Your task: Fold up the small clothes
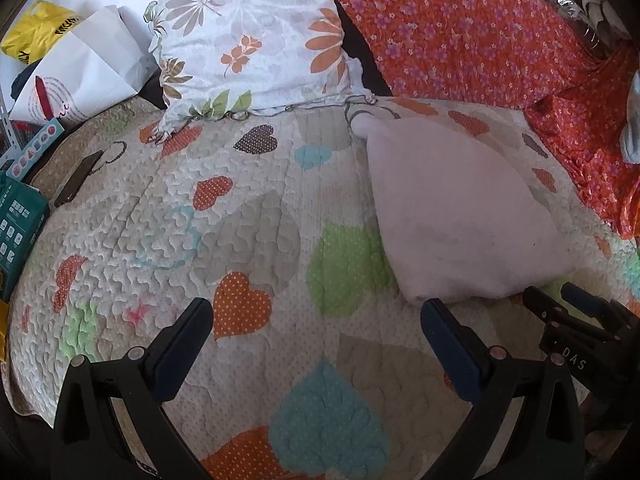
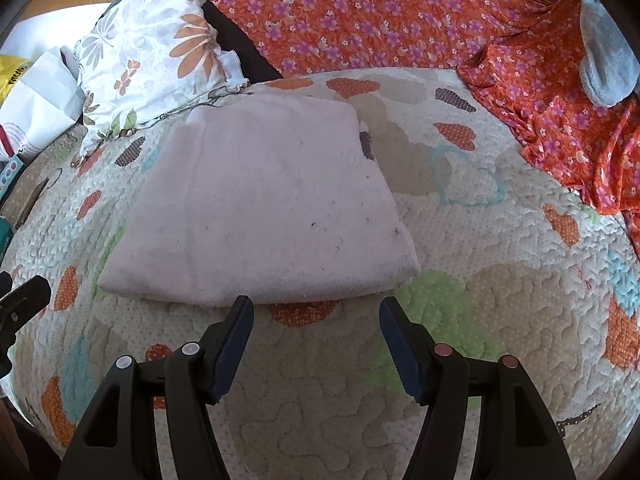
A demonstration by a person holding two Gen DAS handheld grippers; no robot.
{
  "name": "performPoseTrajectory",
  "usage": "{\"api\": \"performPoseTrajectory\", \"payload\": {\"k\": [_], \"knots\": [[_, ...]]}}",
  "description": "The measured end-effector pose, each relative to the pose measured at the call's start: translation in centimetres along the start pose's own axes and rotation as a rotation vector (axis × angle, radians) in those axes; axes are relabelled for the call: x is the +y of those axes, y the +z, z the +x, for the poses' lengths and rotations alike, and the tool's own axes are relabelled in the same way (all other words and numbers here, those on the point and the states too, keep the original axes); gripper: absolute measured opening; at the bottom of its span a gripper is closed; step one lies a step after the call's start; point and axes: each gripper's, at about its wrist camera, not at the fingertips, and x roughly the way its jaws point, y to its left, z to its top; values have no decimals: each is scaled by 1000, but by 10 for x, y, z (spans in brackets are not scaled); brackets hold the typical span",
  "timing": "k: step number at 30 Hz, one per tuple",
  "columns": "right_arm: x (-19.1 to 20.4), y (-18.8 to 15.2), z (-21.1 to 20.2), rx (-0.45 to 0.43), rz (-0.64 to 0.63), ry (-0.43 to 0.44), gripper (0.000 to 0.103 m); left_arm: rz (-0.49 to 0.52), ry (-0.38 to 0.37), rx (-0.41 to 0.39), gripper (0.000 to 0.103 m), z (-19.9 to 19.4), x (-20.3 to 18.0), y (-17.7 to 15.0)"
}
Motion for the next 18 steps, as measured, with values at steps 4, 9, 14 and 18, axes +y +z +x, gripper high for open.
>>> {"api": "performPoseTrajectory", "payload": {"k": [4,9,14,18], "knots": [[0,0,1,2,-2,-1,71,0,1,10,103,2,0,-1],[1,-2,2,4,-14,-4,72,0,-8,29,103,6,-1,-2],[3,-3,3,5,-18,-7,72,0,-15,44,103,9,-1,-4],[1,-2,3,5,-15,-9,73,0,-19,51,103,11,-1,-5]]}}
